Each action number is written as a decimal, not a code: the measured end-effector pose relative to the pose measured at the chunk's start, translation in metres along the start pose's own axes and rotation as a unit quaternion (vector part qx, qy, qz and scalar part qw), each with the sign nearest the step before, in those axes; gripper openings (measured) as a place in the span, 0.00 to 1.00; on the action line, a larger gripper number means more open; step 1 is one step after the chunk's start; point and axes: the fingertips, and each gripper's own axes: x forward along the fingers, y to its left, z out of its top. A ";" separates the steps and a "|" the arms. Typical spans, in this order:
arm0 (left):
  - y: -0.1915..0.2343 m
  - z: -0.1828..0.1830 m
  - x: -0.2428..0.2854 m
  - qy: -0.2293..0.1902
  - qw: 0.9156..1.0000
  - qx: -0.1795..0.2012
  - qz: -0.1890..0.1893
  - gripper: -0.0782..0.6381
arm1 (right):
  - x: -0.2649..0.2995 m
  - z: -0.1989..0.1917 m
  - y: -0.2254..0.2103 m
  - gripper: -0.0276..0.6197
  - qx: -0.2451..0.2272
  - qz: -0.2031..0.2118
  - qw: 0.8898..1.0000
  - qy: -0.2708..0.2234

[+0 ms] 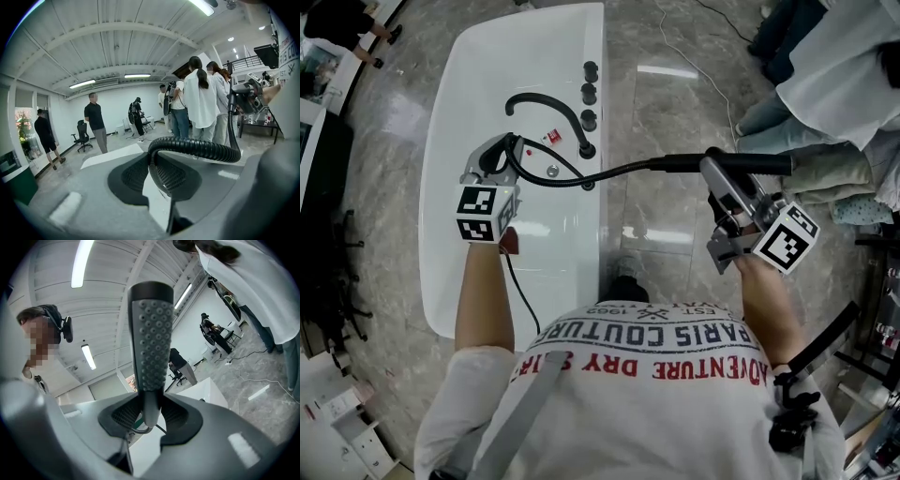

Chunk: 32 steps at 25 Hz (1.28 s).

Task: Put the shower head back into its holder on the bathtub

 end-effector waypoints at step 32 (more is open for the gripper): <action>-0.145 -0.221 0.094 0.162 0.973 -0.061 -0.154 0.19 | -0.015 -0.020 -0.045 0.25 0.010 -0.040 0.999 0.005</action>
